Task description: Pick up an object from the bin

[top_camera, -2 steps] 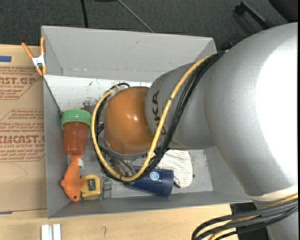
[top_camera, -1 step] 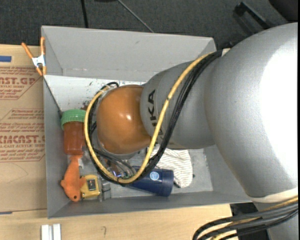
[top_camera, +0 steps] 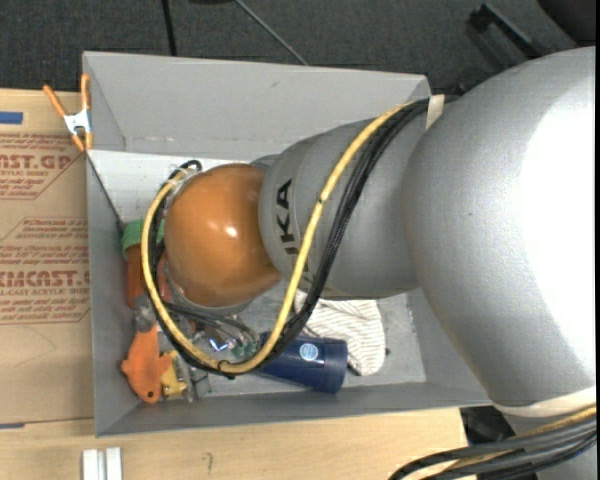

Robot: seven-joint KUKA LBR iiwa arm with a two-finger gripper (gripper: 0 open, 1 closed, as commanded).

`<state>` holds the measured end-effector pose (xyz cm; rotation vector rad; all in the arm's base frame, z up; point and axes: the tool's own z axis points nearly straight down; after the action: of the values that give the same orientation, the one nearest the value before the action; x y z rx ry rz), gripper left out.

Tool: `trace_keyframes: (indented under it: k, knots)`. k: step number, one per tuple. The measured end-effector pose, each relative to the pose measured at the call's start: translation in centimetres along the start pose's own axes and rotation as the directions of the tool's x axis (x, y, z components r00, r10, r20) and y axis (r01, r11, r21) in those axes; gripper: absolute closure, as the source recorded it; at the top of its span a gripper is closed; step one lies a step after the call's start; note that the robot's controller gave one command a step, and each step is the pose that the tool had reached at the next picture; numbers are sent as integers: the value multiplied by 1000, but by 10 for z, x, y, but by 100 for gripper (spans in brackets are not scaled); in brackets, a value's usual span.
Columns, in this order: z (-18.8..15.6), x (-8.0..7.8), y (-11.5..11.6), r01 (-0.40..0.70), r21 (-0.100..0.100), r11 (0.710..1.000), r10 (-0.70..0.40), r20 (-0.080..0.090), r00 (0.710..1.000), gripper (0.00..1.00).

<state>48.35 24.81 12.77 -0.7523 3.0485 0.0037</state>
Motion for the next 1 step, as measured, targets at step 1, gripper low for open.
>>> trace_keyframes:
  k: [1]
  knots:
    - [57,-6,-3,48,1,999,-48,8,999,0]
